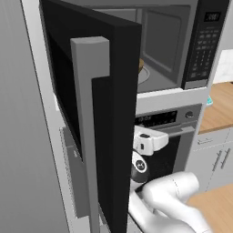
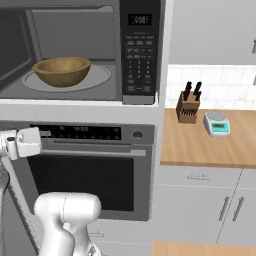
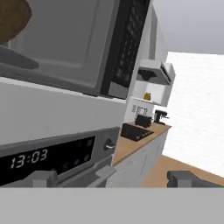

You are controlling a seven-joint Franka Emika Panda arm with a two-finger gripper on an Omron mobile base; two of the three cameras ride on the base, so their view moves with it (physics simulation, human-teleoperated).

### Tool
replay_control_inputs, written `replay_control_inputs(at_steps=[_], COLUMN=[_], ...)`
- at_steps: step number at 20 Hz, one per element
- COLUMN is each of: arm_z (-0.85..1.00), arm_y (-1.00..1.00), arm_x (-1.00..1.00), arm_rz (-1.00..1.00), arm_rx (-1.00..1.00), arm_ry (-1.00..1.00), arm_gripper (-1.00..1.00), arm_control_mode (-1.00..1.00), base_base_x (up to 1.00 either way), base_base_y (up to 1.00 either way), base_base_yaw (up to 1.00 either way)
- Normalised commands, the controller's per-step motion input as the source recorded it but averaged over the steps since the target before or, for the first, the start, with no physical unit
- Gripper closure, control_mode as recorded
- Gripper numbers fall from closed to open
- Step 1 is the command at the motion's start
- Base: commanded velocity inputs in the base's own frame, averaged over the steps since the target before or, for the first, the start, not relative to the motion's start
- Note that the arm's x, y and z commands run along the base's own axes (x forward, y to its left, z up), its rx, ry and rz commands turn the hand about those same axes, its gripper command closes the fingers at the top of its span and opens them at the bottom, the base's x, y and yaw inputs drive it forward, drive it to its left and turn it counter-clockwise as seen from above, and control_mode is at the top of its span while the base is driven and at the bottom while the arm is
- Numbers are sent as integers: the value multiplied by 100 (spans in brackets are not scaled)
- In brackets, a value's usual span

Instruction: Pick the garlic from the sink and place it in the bowl. Then pick the bowl and place it in the microwave. Then close the microwave door and press the start button.

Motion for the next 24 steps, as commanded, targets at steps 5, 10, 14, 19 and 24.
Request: replay_control_inputs(at_steps=[5, 10, 14, 19, 24], arm_z=[-32, -2, 0, 0, 7], arm_y=[7, 70, 98, 84, 89], arm_x=[-12, -54, -51, -60, -44], arm_rz=[0, 0, 4, 14, 8], arm_rx=[-24, -16, -8, -1, 0], arm_ry=[-13, -13, -8, -6, -12], arm_gripper=[-100, -100, -100, -100, -100], arm_control_mode=[-100, -100, -100, -100, -100], base_base_x=[0, 0, 0, 0, 0], base_base_y=[0, 0, 0, 0, 0], base_base_yaw=[0, 0, 0, 0, 0])
